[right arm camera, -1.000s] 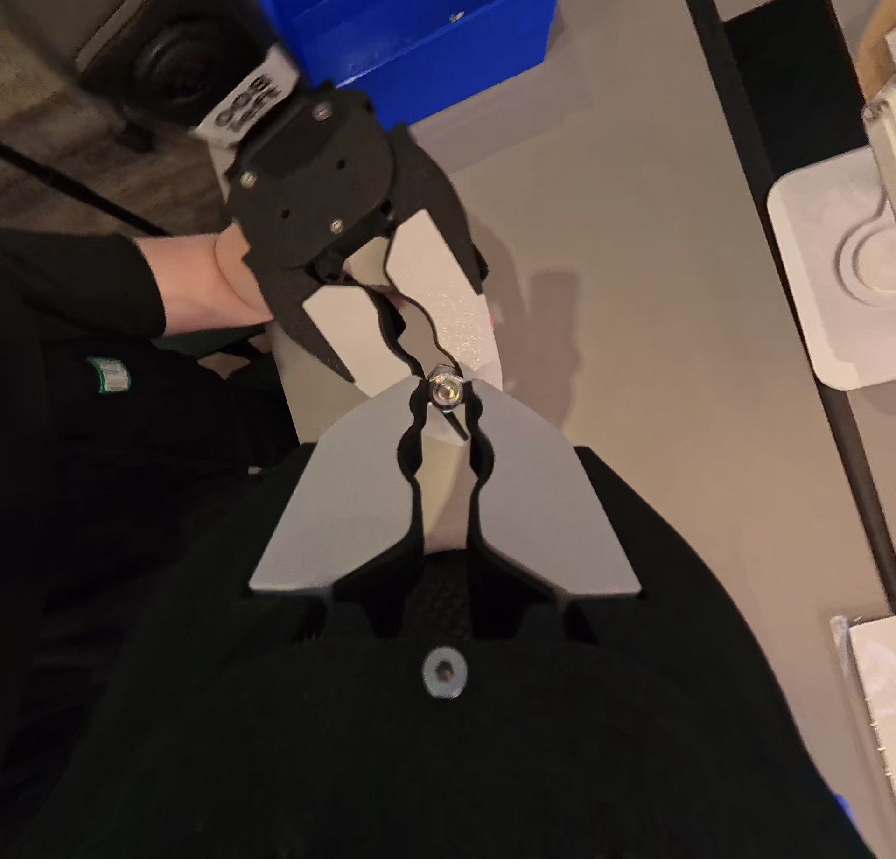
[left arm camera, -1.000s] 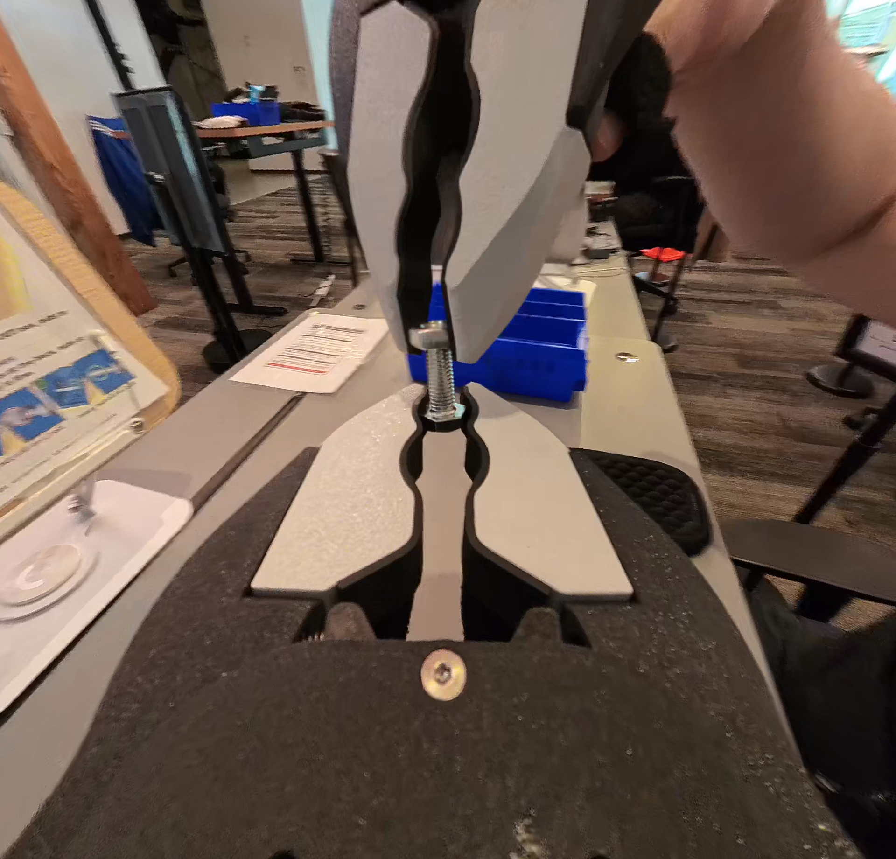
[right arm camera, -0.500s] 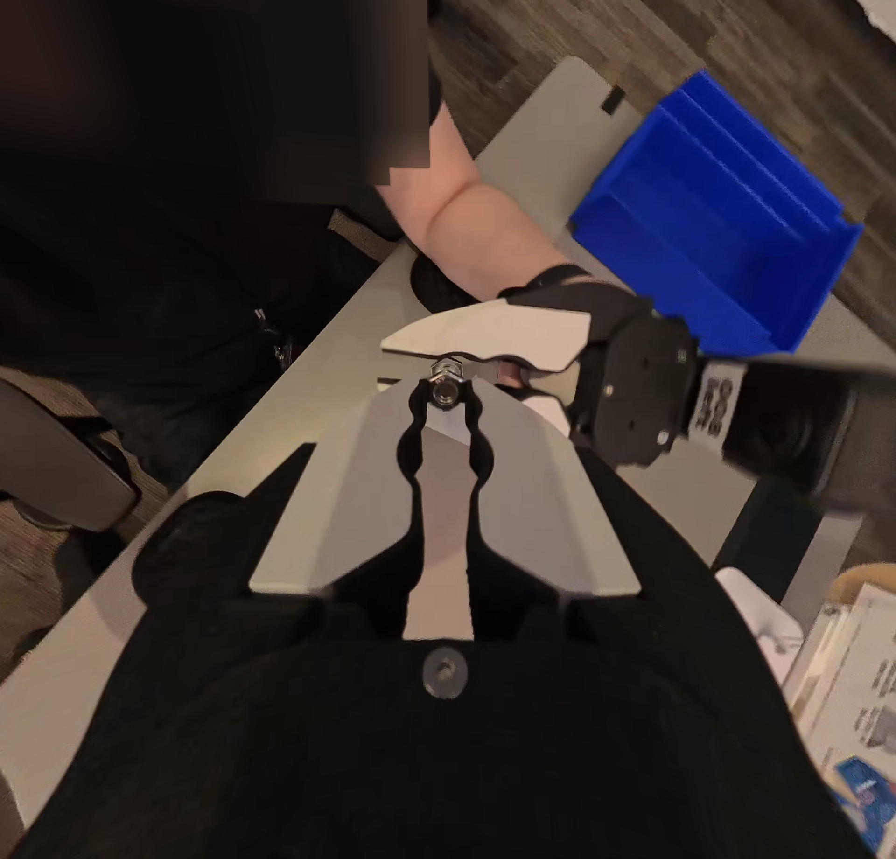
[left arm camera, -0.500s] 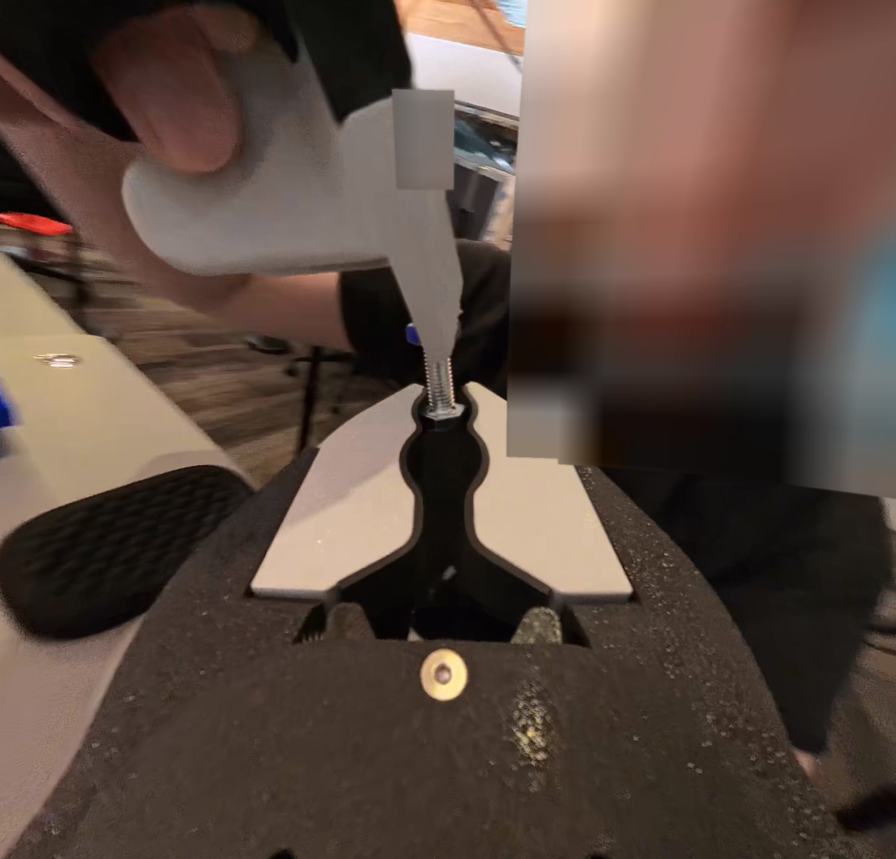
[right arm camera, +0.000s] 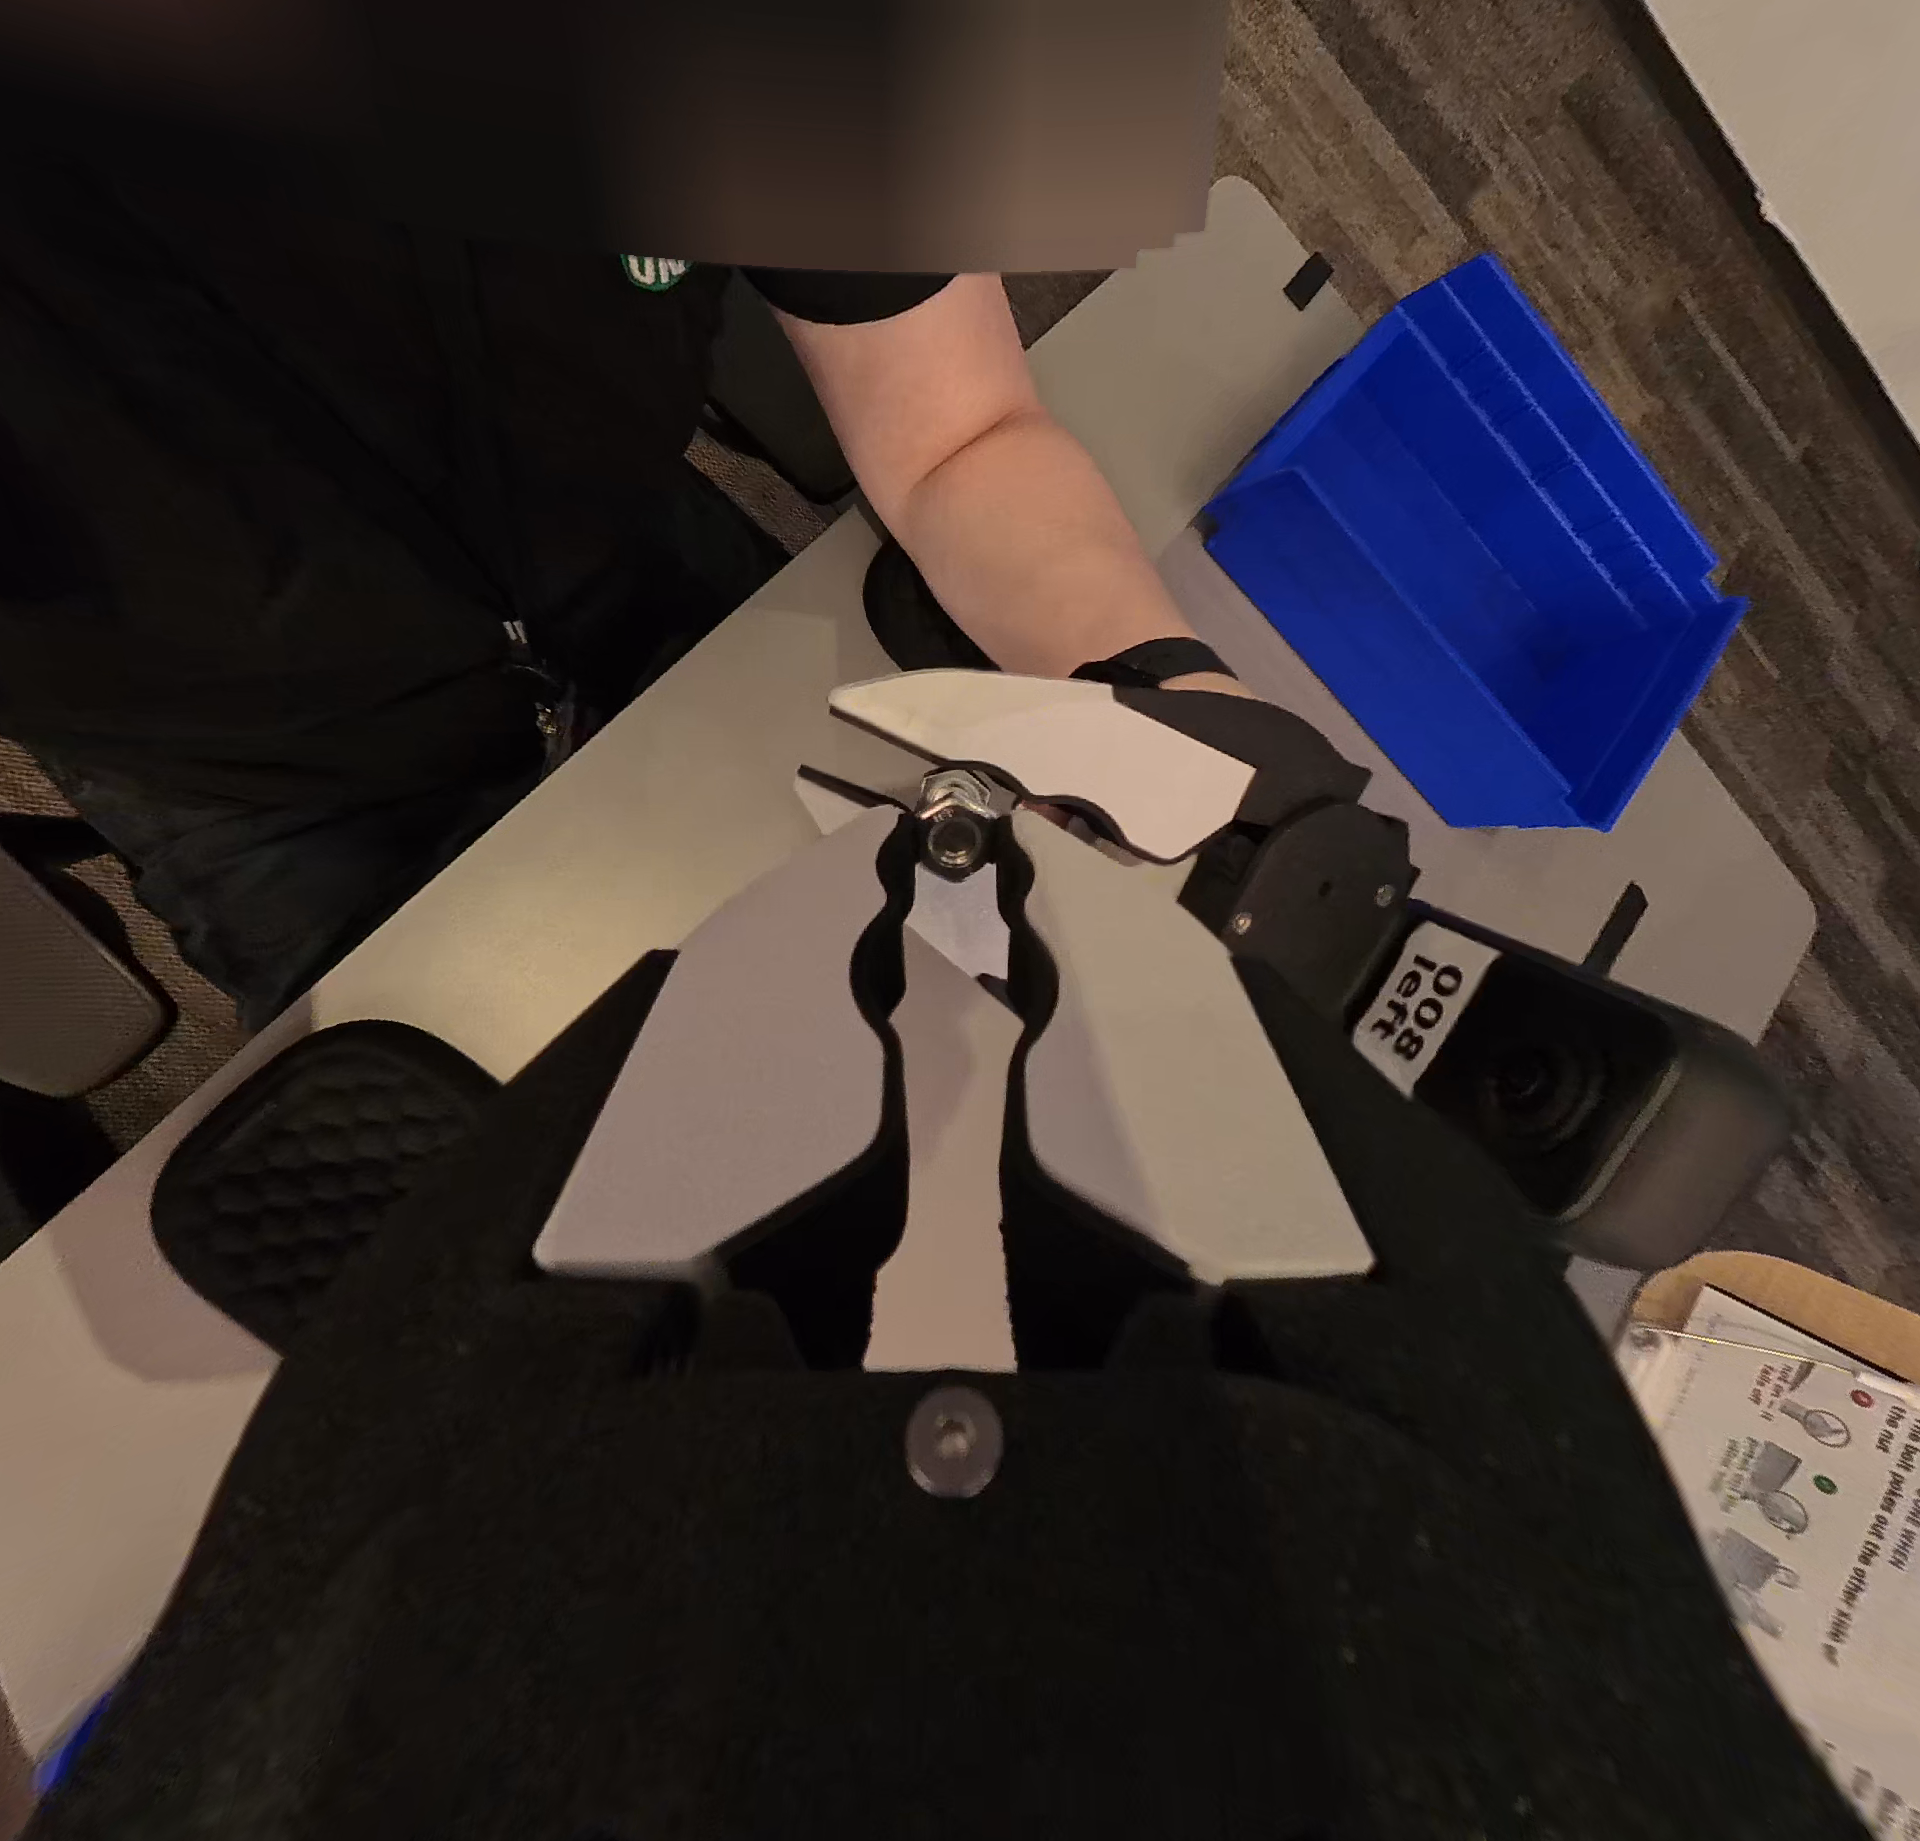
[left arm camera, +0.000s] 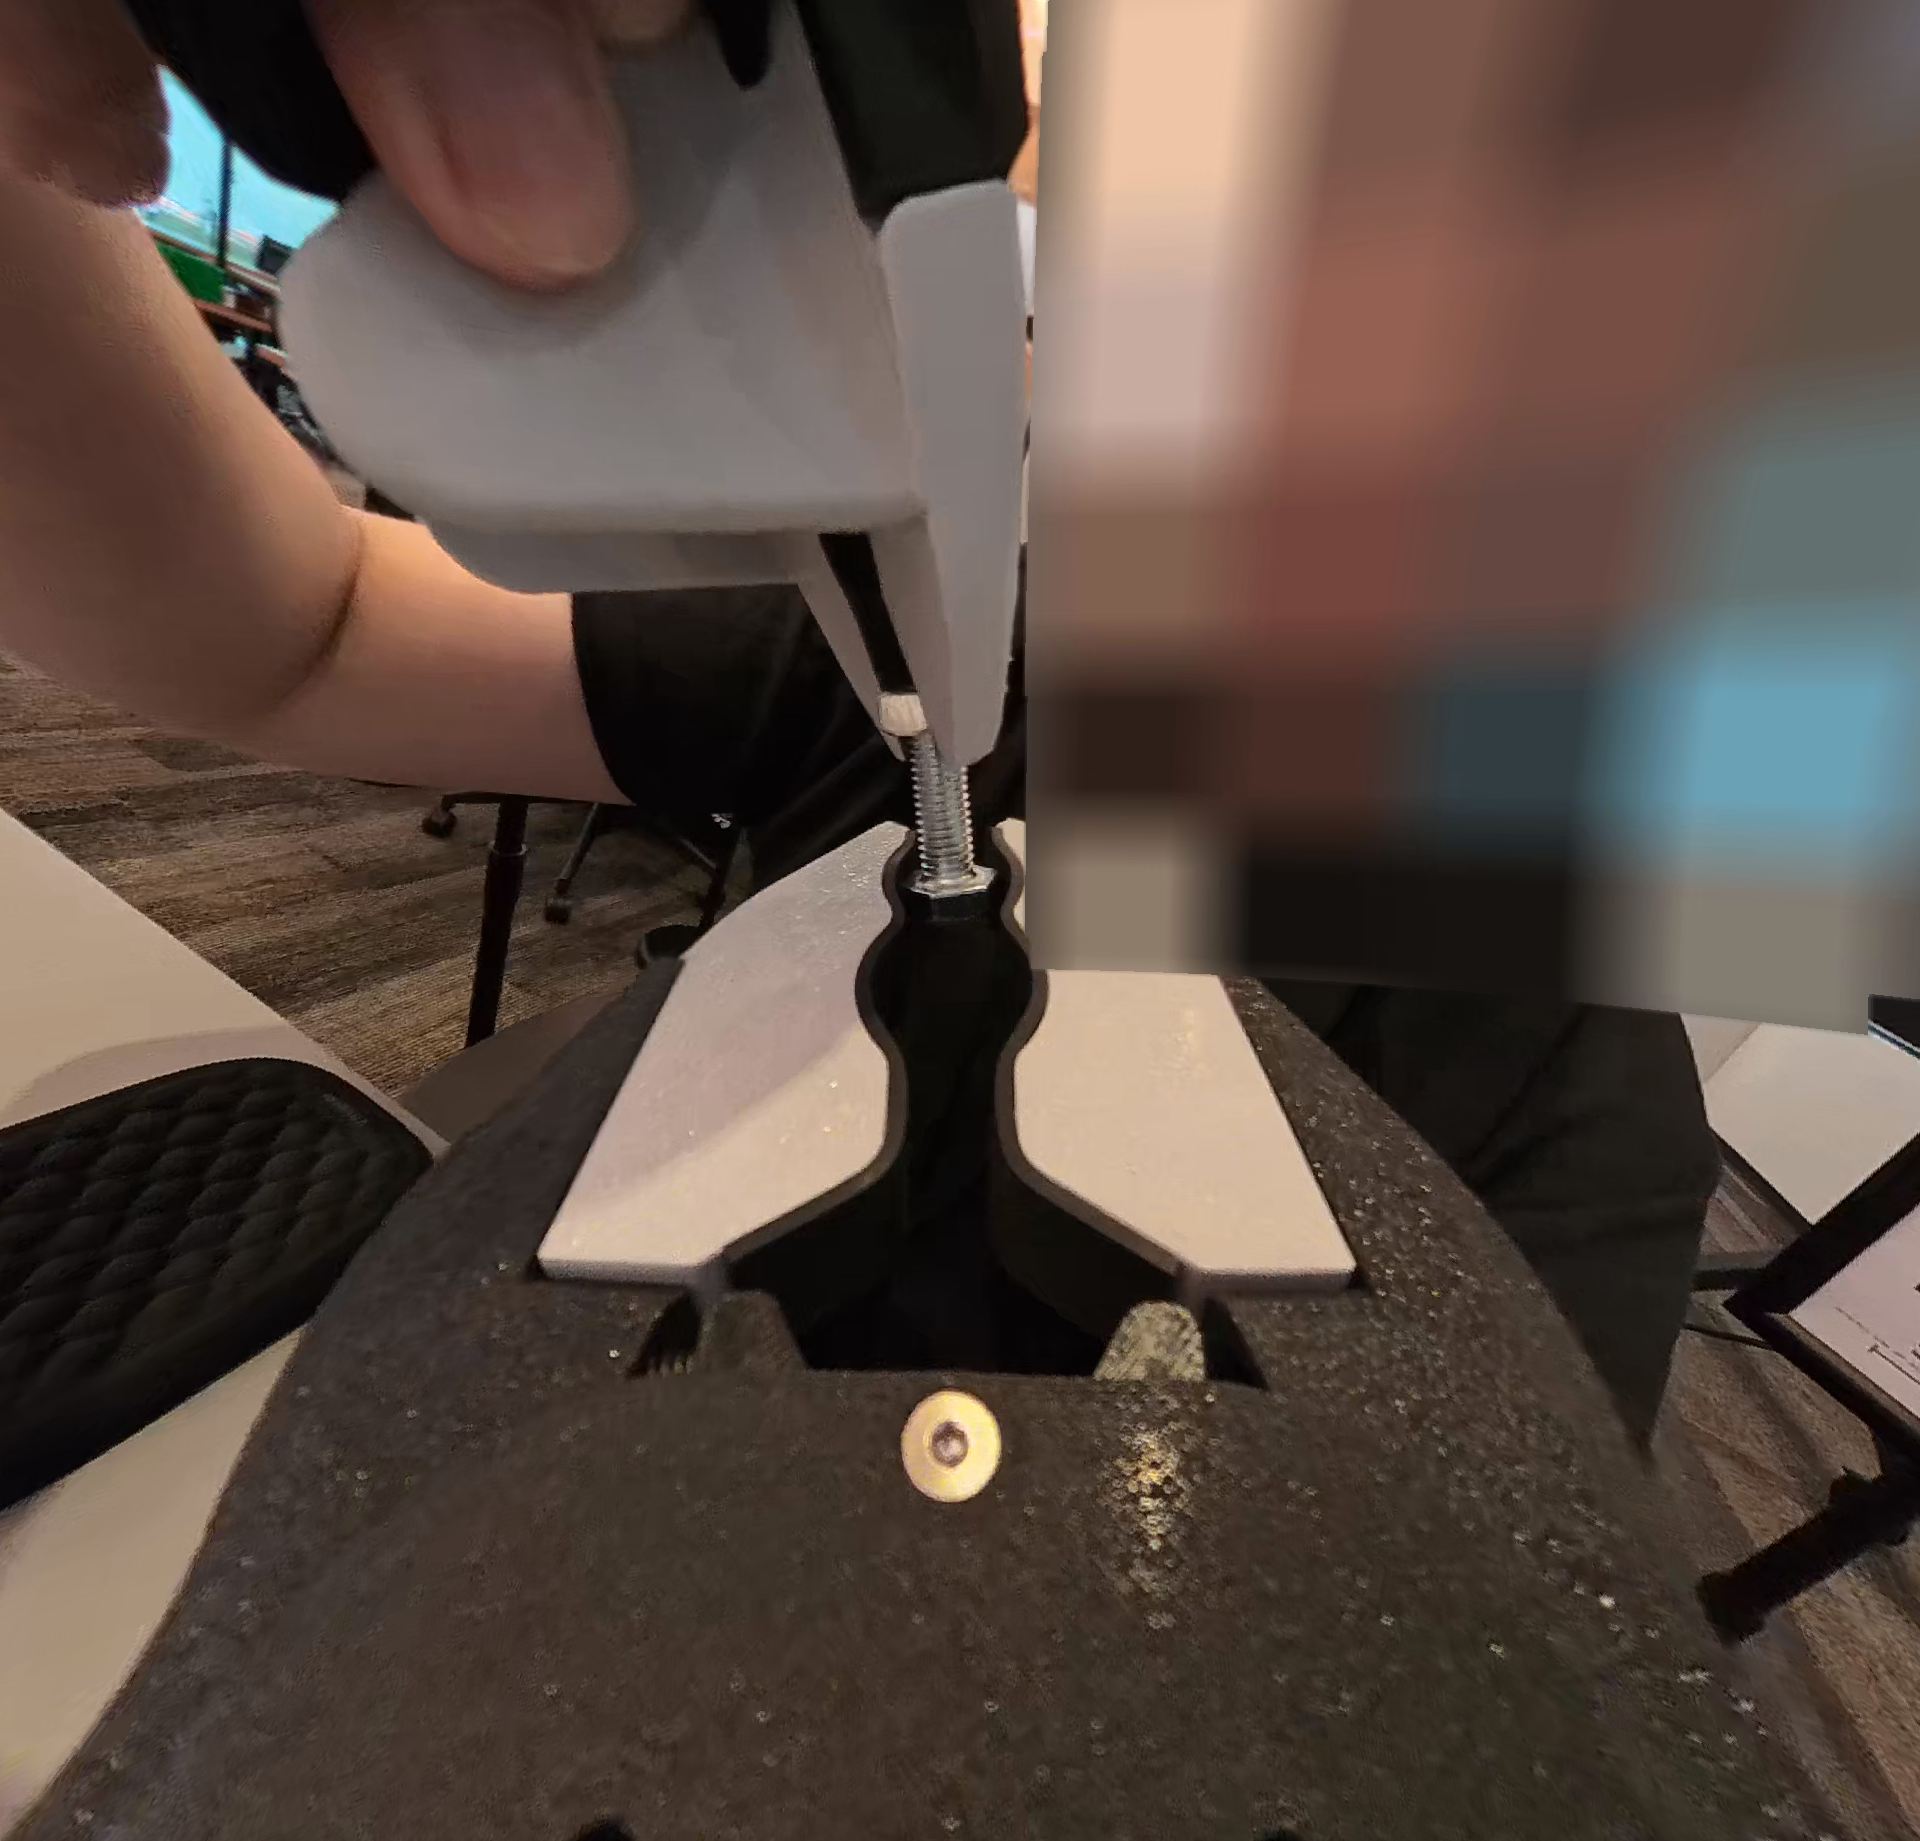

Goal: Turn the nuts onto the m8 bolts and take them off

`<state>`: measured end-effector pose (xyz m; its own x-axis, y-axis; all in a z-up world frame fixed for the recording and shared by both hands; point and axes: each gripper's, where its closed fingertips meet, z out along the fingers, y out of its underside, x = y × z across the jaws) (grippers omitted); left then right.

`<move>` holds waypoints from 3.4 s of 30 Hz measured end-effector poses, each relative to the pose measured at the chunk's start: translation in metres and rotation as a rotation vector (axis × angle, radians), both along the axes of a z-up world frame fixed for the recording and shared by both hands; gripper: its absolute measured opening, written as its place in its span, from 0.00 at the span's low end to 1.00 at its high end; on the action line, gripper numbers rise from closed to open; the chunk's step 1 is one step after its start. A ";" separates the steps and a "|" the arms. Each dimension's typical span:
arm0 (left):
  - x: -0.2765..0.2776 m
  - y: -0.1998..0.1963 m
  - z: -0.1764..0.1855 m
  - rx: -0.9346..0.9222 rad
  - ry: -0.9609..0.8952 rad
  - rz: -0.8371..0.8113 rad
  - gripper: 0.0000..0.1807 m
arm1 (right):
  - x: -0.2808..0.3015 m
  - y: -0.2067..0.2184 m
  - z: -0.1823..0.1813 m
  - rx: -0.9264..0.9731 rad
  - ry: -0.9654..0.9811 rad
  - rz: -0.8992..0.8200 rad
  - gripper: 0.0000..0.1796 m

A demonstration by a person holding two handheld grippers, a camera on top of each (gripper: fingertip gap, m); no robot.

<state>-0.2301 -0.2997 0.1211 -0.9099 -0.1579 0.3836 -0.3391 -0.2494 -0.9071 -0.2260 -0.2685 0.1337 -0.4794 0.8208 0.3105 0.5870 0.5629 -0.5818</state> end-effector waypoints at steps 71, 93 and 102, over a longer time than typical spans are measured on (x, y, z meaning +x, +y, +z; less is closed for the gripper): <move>0.030 0.047 -0.006 0.217 -0.002 0.508 0.07 | 0.017 0.043 0.000 -0.124 -0.143 -0.323 0.08; 0.024 0.014 -0.024 0.296 -0.039 0.318 0.06 | 0.012 0.014 -0.012 -0.120 -0.231 -0.183 0.08; 0.040 0.040 -0.011 0.333 -0.123 0.553 0.06 | 0.016 0.038 0.009 -0.118 -0.070 -0.369 0.20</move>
<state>-0.1902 -0.2599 0.1097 -0.6944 -0.7074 0.1317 -0.1306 -0.0561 -0.9898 -0.2104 -0.2309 0.1423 -0.1624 0.9701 0.1804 0.7780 0.2383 -0.5813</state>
